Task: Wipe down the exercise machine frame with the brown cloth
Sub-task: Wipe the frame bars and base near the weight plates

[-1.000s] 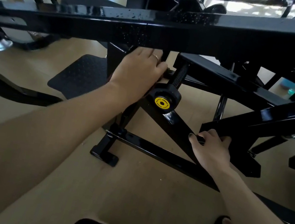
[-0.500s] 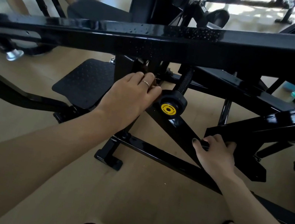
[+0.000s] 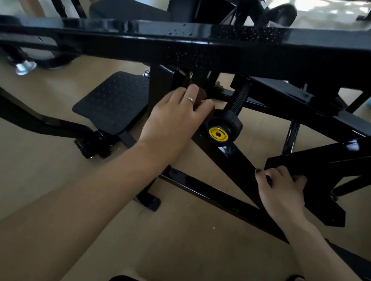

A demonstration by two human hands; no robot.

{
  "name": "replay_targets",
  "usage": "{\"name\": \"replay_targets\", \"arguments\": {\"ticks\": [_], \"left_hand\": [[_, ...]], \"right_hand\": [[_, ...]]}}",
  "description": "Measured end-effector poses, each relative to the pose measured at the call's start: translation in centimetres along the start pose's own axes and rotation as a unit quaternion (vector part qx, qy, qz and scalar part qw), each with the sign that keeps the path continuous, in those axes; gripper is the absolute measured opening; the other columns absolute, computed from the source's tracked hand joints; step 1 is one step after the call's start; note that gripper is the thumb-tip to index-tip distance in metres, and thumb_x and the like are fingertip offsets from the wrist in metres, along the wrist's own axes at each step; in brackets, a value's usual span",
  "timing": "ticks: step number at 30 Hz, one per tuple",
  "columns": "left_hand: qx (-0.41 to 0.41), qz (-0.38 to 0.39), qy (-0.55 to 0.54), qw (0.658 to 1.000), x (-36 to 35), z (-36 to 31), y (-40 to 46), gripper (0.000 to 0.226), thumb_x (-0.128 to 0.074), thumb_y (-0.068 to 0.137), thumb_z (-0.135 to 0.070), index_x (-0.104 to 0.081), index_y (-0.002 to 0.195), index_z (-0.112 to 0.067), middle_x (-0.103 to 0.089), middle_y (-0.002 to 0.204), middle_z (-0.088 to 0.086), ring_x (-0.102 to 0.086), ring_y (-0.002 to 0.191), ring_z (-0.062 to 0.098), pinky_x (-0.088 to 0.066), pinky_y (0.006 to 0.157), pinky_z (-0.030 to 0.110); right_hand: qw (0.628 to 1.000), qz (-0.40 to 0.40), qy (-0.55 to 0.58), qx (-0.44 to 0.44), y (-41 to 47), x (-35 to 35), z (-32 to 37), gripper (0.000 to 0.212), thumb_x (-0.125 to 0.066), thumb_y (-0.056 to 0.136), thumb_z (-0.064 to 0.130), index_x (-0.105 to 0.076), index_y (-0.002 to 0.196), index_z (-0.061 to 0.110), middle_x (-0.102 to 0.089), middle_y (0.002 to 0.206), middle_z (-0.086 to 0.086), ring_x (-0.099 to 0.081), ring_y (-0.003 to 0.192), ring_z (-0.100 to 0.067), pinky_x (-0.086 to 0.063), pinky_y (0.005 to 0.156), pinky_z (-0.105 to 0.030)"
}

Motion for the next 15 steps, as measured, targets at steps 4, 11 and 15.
{"name": "replay_targets", "arguments": {"ticks": [4, 11, 15], "left_hand": [[0.126, -0.015, -0.165, 0.978, 0.4, -0.6, -3.2, 0.042, -0.080, 0.084, -0.019, -0.057, 0.119, -0.016, -0.055, 0.123, 0.013, -0.062, 0.102, 0.030, -0.060, 0.073, 0.042], [0.424, -0.274, -0.361, 0.784, 1.1, -1.9, -3.5, 0.023, -0.063, 0.101, -0.022, -0.058, 0.119, -0.008, -0.054, 0.120, 0.006, -0.053, 0.099, -0.009, -0.045, 0.083, 0.005], [0.544, -0.317, -0.419, 0.655, -1.5, -3.5, -3.6, 0.023, -0.058, 0.104, -0.027, -0.053, 0.121, -0.013, -0.058, 0.119, 0.005, -0.059, 0.104, 0.001, -0.047, 0.080, 0.006]], "right_hand": [[0.997, -0.042, 0.058, -0.004, -0.7, 0.6, 0.5, 0.045, -0.030, 0.106, 0.051, -0.063, 0.112, 0.020, -0.049, 0.122, 0.000, -0.031, 0.116, -0.030, -0.029, 0.087, -0.038], [0.974, -0.075, -0.161, 0.139, -1.0, 0.2, 0.7, 0.037, -0.067, 0.090, 0.002, -0.061, 0.126, 0.001, -0.066, 0.109, -0.019, -0.050, 0.107, -0.037, -0.037, 0.090, -0.054], [0.961, -0.113, -0.189, 0.165, -1.0, 0.6, 0.5, 0.065, -0.080, 0.062, -0.017, -0.050, 0.120, -0.010, -0.064, 0.084, -0.027, -0.062, 0.086, -0.045, -0.046, 0.075, -0.060]]}}
Point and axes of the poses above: each hand's wrist, its own y-axis towards the middle knuckle, its own x-axis out of the back of the hand, z = x × y, the point moved 3 cm from there along y, towards the middle knuckle
